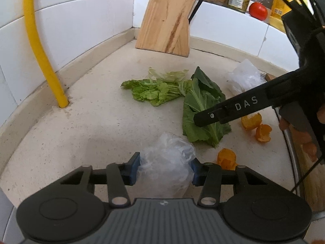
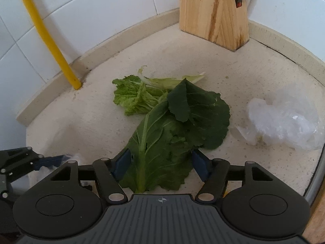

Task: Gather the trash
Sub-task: 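Grasp a green bok choy leaf with the right tool while the left tool holds the bag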

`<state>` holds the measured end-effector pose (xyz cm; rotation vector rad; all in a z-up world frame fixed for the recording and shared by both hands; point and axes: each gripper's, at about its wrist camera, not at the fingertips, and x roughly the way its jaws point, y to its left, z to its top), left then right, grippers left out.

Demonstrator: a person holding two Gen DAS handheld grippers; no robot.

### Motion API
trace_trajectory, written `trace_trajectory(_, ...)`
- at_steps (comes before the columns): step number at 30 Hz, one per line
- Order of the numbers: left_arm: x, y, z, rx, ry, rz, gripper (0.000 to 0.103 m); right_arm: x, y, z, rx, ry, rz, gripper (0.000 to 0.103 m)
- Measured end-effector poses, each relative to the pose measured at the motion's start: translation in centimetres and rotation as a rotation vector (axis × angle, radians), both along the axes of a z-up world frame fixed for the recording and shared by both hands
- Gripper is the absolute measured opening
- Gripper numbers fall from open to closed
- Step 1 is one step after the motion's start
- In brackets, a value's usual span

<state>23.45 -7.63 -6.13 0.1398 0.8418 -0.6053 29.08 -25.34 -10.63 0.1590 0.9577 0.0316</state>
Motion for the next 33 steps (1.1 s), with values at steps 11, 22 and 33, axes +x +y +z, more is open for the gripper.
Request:
trace_trajectory(11,-0.5,-0.5,-0.5,0.01,-0.01,0.046,0.038,0.4,1.6,-0.3,-0.025,-0.022,0.022,0.039)
trace_trajectory(22,-1.0,1.0,2.6,-0.095,-0.006,0.113,0.032,-4.0,-0.5,3.9,0.144,-0.099,0.031,0.012)
trace_trajectory(33,-2.0,0.4,5.0,-0.094,-0.065,0.153,0.032,-6.5,-2.5,8.1,0.23,-0.26,0.058,0.012)
